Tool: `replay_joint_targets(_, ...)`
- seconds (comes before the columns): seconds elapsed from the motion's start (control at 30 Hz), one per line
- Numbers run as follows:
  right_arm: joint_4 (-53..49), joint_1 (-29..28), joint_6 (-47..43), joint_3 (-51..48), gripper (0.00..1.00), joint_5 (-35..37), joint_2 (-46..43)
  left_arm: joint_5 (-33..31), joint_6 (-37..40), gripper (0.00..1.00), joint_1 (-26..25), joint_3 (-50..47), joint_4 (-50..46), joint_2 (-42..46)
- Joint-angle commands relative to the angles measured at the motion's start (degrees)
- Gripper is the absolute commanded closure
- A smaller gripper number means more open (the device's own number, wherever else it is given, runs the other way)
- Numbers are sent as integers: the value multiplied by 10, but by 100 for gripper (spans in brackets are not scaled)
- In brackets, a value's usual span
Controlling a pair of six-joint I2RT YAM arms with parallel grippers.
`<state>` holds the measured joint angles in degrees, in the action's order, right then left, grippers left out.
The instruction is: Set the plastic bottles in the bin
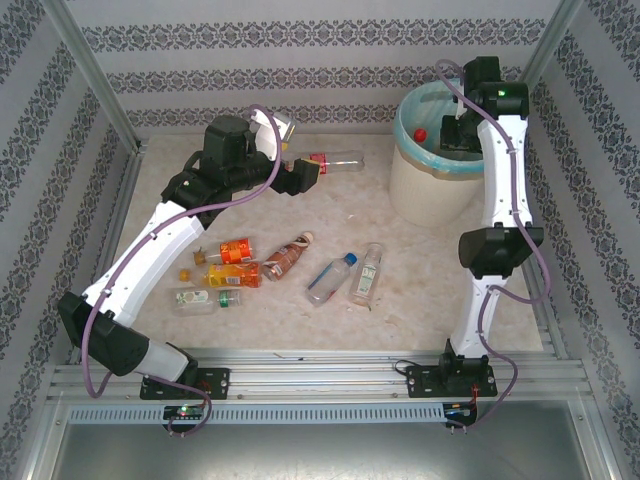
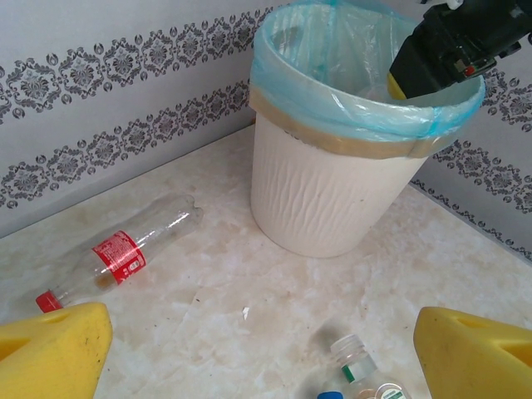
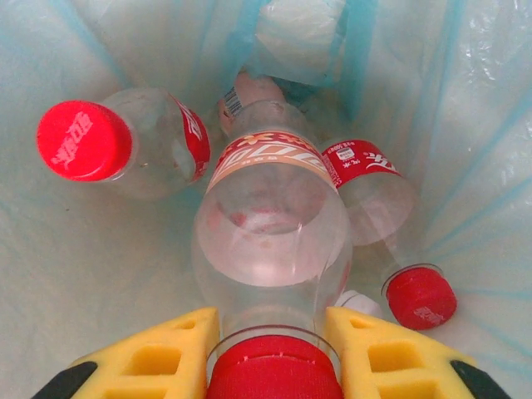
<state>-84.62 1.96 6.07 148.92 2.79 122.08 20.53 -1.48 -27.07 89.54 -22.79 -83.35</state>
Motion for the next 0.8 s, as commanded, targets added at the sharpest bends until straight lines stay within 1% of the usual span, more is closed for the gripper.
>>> replay_joint_targets(0.0,-43,8,-3,5,100,-3,32,-2,9,6,-10,8,-2,-1)
replay_joint_targets(0.1,-39,7,0,5,99,-7,48,-1,9,6,-10,6,-2,0)
replay_joint_targets(0.27,-39,8,5,6,95,-15,62,-3,9,6,-10,0,-1,6)
replay_joint_targets(0.4,-22,8,8,7,87,-12,48,-6,12,6,-10,-4,1,10)
replay_joint_targets(0.53,-7,9,4,6,88,-7,53,-5,12,6,-10,-6,2,10)
replay_joint_targets(0.77,-19,17,1,-14,86,-17,99,-7,14,6,-10,-12,0,17)
